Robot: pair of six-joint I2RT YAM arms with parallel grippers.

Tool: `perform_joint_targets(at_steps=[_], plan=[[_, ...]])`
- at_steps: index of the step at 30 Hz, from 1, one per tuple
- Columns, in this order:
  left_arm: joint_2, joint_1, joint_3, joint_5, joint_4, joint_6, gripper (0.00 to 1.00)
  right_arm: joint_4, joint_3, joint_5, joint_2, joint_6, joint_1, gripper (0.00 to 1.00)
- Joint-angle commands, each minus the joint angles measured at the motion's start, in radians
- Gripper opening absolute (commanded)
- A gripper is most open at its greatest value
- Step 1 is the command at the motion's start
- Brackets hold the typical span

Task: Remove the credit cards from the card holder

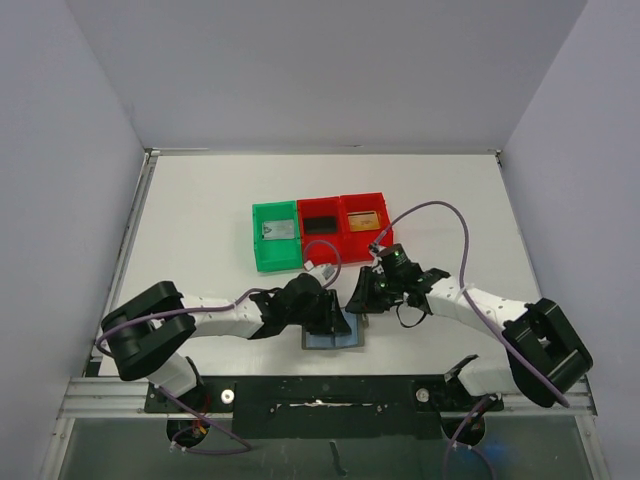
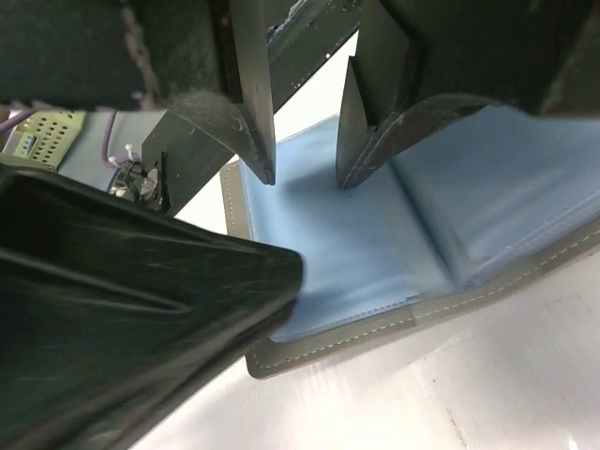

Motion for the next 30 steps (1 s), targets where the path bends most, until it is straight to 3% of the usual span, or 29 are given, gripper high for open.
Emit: perform_joint_targets(at_steps=[1,5,11,16,21,25,30], plan=[[-0.074,-0.001,-0.001,-0.016,0.014,0.009,0.31,0.028,0.021,0.059,0.044,0.005,0.029,0.18],[-0.157,-0.001,-0.002,-0.066,-0.063,0.026,0.33,0.020,-0.001,0.087,0.089,-0.015,0.036,0.19],[-0.320,0.011,-0.043,-0.258,-0.239,0.017,0.38,0.002,0.010,0.147,0.104,-0.054,0.054,0.26],[-0.385,0.042,-0.133,-0.258,-0.246,-0.012,0.38,-0.003,0.045,0.180,0.111,-0.063,0.094,0.36],[-0.431,0.049,-0.201,-0.250,-0.228,-0.038,0.23,-0.007,0.121,0.210,0.157,-0.043,0.154,0.42],[-0.504,0.064,-0.284,-0.276,-0.172,-0.055,0.19,0.038,0.151,0.258,0.201,0.003,0.211,0.44],[-0.561,0.085,-0.373,-0.258,-0.097,-0.045,0.14,0.039,0.231,0.334,0.278,0.009,0.338,0.61]])
